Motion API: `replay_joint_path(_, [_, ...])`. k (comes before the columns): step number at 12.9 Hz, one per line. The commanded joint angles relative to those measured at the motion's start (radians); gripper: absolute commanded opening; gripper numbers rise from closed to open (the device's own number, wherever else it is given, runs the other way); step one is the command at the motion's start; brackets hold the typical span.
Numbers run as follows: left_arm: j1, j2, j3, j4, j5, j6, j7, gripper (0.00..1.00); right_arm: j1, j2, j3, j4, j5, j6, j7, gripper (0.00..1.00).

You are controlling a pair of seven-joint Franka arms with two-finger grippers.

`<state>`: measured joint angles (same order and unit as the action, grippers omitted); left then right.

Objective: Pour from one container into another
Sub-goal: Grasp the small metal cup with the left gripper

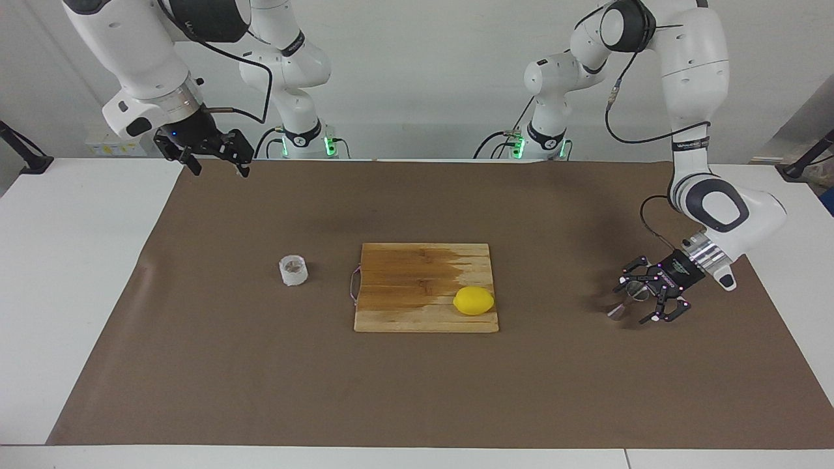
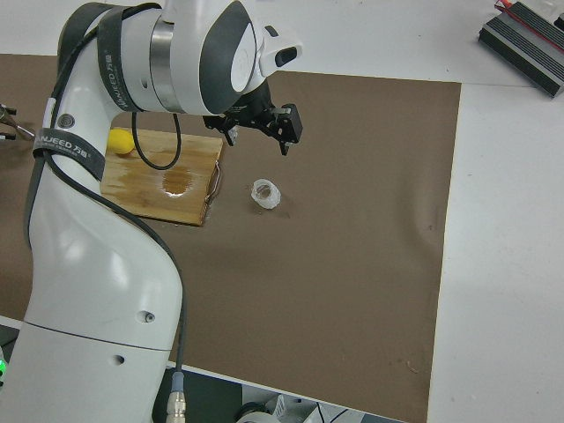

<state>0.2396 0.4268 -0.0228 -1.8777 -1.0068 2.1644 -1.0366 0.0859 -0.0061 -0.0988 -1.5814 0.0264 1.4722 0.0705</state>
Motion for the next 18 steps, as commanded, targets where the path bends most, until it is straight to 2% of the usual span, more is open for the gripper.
replay_joint_path(1, [-0.014,-0.034,0.007,-0.041,-0.021,0.025,-0.01,0.83,0.005,-0.014,-0.009,-0.006,0.003,-0.01,-0.026,1.0])
replay_joint_path(5, [-0.016,-0.039,0.007,-0.057,-0.021,0.021,-0.008,0.82,0.005,-0.014,-0.009,-0.006,0.003,-0.01,-0.024,1.0])
replay_joint_path(6, [-0.014,-0.04,0.007,-0.057,-0.021,0.018,-0.008,0.57,0.005,-0.014,-0.007,-0.008,0.003,-0.01,-0.026,1.0])
replay_joint_path(7, [-0.014,-0.045,0.006,-0.058,-0.021,0.015,-0.005,0.16,0.005,-0.014,-0.009,-0.008,0.003,-0.01,-0.026,1.0])
replay_joint_path(8, [-0.014,-0.046,0.006,-0.055,-0.023,0.017,-0.005,0.01,0.005,-0.014,-0.009,-0.006,0.003,-0.01,-0.026,1.0])
replay_joint_path(11, [-0.014,-0.051,0.003,-0.055,-0.055,0.017,-0.002,0.0,0.005,-0.014,-0.007,-0.006,0.003,-0.01,-0.026,1.0])
replay_joint_path(14, [-0.017,-0.089,-0.002,-0.055,-0.061,0.02,-0.002,0.0,0.005,-0.014,-0.009,-0.006,0.003,-0.012,-0.024,1.0])
replay_joint_path(18, [-0.111,-0.154,-0.002,-0.049,-0.078,0.032,-0.086,0.0,0.005,-0.014,-0.007,-0.006,0.003,-0.012,-0.026,1.0])
